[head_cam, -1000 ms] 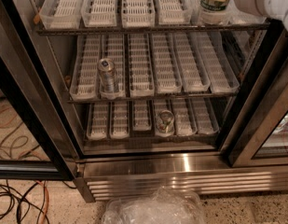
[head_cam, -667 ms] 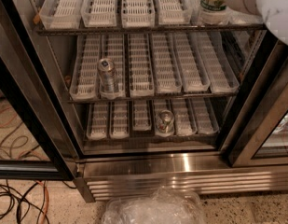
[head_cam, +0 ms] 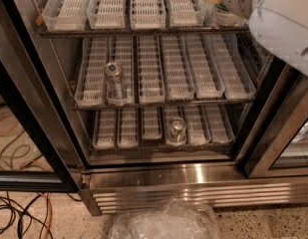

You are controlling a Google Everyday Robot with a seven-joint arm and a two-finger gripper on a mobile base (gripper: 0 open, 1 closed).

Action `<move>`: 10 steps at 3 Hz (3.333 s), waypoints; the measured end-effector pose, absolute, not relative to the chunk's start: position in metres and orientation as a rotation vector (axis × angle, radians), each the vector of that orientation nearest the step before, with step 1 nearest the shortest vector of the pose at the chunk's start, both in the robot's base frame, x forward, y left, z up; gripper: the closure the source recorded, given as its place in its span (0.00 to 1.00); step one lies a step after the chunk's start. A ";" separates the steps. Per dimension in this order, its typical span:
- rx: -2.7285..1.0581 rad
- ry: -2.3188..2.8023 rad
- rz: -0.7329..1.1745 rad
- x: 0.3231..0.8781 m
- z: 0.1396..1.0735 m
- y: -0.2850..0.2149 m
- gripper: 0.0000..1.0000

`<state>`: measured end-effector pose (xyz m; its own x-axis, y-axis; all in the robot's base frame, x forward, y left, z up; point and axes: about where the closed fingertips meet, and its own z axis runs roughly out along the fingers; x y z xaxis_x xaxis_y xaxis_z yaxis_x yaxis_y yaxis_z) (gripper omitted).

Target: Pick 7up can from top shelf of fridge

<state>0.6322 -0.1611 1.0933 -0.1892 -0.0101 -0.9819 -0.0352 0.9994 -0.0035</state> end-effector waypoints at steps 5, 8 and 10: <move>0.121 1.791 -0.078 0.664 1.051 -0.174 0.00; 0.069 1.654 -0.232 0.661 1.082 -0.183 0.00; 0.008 1.558 -0.333 0.665 1.100 -0.184 0.00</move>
Offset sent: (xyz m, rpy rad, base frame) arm 0.0141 0.0099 -0.0458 0.0401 0.0409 -0.0973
